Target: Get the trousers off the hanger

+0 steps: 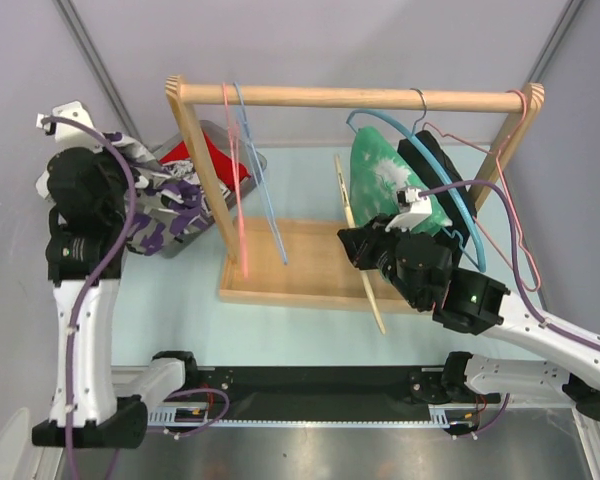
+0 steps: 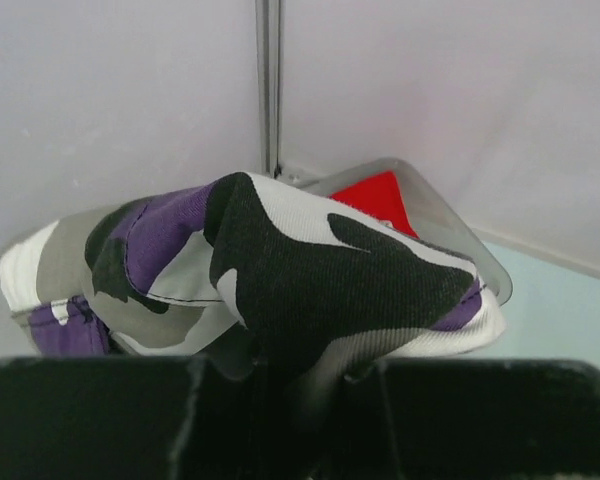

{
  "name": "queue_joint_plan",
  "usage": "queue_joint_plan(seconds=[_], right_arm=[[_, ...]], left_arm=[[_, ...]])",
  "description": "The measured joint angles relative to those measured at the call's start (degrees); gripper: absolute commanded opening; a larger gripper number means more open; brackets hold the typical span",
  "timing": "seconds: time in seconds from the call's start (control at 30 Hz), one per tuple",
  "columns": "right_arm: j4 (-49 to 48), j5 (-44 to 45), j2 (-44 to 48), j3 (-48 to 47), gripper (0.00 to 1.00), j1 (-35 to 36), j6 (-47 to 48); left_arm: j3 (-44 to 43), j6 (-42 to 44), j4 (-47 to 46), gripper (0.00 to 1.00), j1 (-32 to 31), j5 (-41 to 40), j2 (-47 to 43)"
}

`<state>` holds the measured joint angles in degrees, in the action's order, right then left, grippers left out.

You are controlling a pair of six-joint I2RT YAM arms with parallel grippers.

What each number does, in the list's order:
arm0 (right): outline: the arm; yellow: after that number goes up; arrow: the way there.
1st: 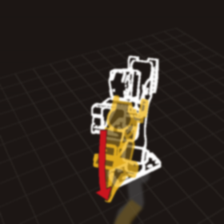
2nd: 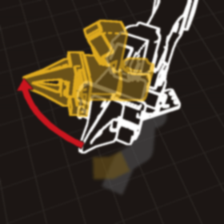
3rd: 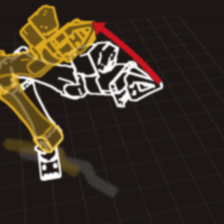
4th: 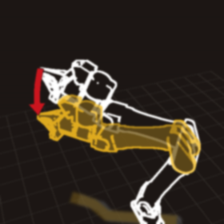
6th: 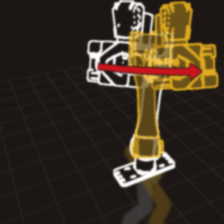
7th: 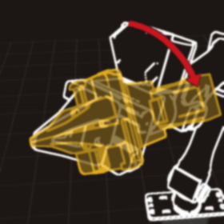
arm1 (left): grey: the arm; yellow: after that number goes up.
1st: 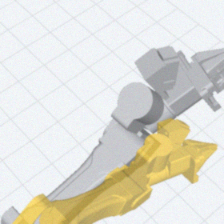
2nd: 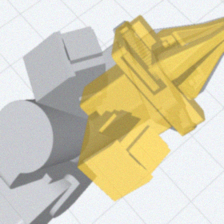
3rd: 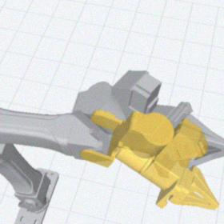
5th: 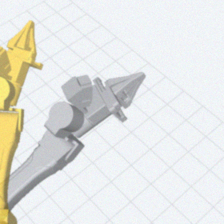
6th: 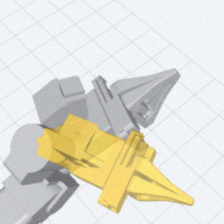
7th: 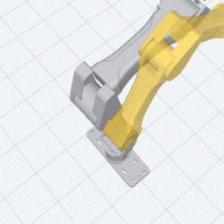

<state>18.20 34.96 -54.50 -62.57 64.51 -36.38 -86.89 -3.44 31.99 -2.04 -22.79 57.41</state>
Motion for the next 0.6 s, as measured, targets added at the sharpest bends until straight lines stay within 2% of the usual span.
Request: queue_joint_plan(seconds=[0.1,0.2,0.47,0.6], right_arm=[[0.0,-0.7,0.0,0.0,0.00,-0.4,0.0],[0.0,-1.2,0.0,0.0,0.00,-0.5,0.0],[0.3,-2.4,-0.1,-0.5,0.00,-0.9,0.4],[0.3,-2.5,-0.4,-1.8,0.00,-0.9,0.5]], left_arm=[[0.8,-5.3,0.2,0.00,7.0,7.1,4.7],[1.9,-8.9,-1.4,0.00,9.7,11.4,8.9],[2.8,-12.6,-11.8,0.00,10.3,17.1,18.9],[-1.2,-13.1,-14.4,0.01,10.4,17.8,26.2]])
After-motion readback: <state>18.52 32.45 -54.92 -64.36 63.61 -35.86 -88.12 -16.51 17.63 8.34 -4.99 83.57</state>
